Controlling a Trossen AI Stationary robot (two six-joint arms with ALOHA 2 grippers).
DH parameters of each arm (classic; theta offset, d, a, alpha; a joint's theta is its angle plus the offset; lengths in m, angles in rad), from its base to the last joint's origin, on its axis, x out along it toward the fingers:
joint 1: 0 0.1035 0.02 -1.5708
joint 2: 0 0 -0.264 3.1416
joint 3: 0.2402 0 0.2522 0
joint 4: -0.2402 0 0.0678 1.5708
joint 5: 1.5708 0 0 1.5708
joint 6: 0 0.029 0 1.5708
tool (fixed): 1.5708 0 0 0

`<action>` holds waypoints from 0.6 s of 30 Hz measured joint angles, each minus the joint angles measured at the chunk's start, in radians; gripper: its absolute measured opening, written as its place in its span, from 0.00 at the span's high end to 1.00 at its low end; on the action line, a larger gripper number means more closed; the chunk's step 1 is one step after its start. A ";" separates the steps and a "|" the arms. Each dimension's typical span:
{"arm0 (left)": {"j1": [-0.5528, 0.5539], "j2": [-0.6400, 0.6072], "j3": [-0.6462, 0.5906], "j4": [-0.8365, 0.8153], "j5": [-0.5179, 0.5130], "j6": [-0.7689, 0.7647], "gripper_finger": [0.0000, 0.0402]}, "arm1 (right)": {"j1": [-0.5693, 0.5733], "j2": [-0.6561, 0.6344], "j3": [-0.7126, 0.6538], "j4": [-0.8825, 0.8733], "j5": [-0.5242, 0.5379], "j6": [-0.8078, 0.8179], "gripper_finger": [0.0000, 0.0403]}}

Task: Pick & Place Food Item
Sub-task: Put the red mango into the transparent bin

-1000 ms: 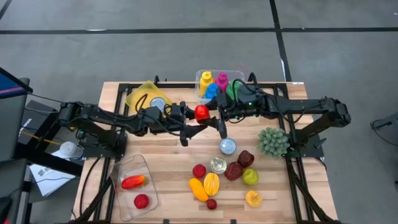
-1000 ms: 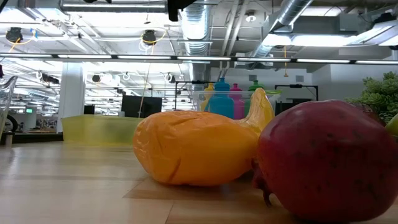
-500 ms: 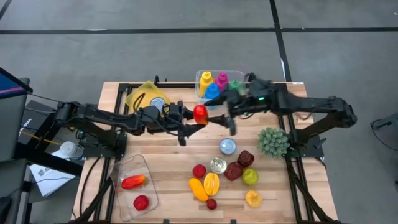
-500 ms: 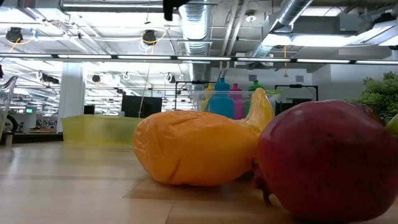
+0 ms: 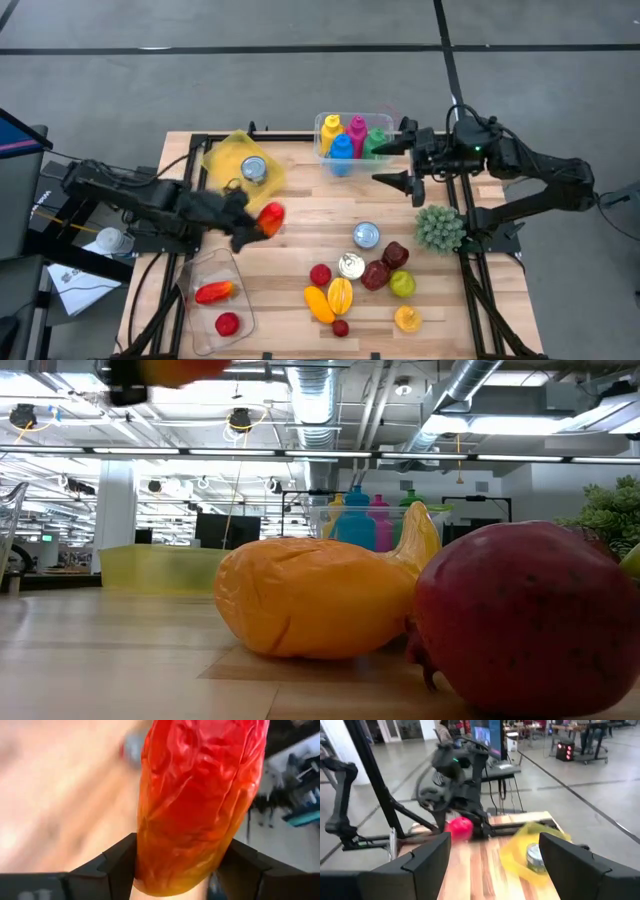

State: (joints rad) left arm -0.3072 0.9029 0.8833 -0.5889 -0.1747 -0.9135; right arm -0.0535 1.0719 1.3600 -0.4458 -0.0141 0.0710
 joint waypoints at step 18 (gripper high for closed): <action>-0.617 0.173 0.000 -0.259 0.099 -0.697 0.45 | -0.008 0.046 0.000 -0.133 0.015 0.000 0.26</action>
State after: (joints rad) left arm -0.9238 1.0755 0.8833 -0.8474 -0.0755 -1.6102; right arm -0.0612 1.1179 1.3602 -0.5790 0.0011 0.0711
